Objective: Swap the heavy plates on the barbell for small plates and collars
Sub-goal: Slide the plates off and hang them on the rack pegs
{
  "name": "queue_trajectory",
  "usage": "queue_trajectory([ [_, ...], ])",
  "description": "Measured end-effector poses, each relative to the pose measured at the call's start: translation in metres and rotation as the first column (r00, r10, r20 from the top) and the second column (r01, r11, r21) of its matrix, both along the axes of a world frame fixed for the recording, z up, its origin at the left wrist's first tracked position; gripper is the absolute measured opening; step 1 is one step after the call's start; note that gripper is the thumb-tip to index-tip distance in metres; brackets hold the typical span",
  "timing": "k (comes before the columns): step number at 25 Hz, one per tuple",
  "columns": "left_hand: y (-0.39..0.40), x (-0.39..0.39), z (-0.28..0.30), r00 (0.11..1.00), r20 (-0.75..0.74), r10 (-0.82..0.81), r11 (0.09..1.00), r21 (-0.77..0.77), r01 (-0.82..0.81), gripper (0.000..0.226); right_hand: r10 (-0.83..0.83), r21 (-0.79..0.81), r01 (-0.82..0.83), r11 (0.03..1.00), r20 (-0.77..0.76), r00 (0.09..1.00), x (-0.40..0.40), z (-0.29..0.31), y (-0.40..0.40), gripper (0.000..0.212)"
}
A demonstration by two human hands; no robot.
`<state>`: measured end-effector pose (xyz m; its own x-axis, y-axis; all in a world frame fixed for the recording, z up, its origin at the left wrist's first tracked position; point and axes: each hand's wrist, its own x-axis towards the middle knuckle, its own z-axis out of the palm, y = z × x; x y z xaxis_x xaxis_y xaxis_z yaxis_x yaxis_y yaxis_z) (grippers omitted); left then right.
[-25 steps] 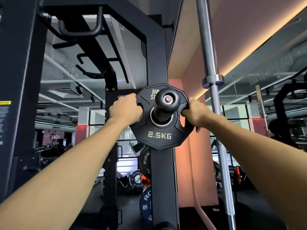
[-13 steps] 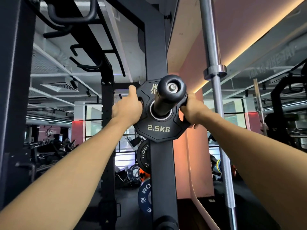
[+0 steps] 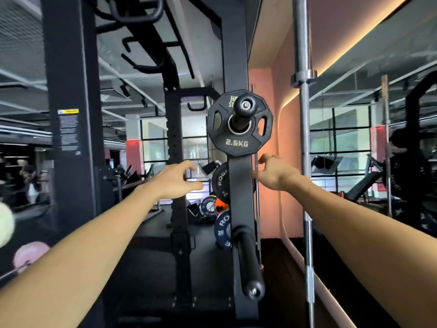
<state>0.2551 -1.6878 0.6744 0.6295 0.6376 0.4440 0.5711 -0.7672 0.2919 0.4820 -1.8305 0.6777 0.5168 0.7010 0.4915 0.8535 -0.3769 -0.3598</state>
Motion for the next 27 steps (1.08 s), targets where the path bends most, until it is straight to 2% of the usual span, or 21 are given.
queue_trajectory([
  [6, -0.063, -0.089, -0.004, 0.995, -0.021, 0.097, 0.992, -0.078, -0.098, 0.060, 0.231, -0.058, -0.229, 0.972, 0.035, 0.972, -0.075, -0.006, -0.041, 0.070],
  [11, -0.093, -0.175, -0.006, 0.965, -0.045, 0.259, 0.965, -0.043, -0.260, 0.067, 0.350, -0.099, -0.346, 0.933, 0.033, 0.936, -0.151, -0.006, -0.044, 0.070],
  [17, -0.102, -0.305, 0.001, 0.911, 0.004, 0.413, 0.911, -0.022, -0.412, 0.069, 0.527, -0.139, -0.517, 0.845, 0.044, 0.849, -0.276, 0.000, -0.016, 0.066],
  [27, -0.087, -0.569, 0.002, 0.774, -0.085, 0.628, 0.770, -0.081, -0.633, 0.075, 0.725, -0.155, -0.717, 0.679, -0.006, 0.688, -0.525, -0.014, 0.067, 0.067],
])
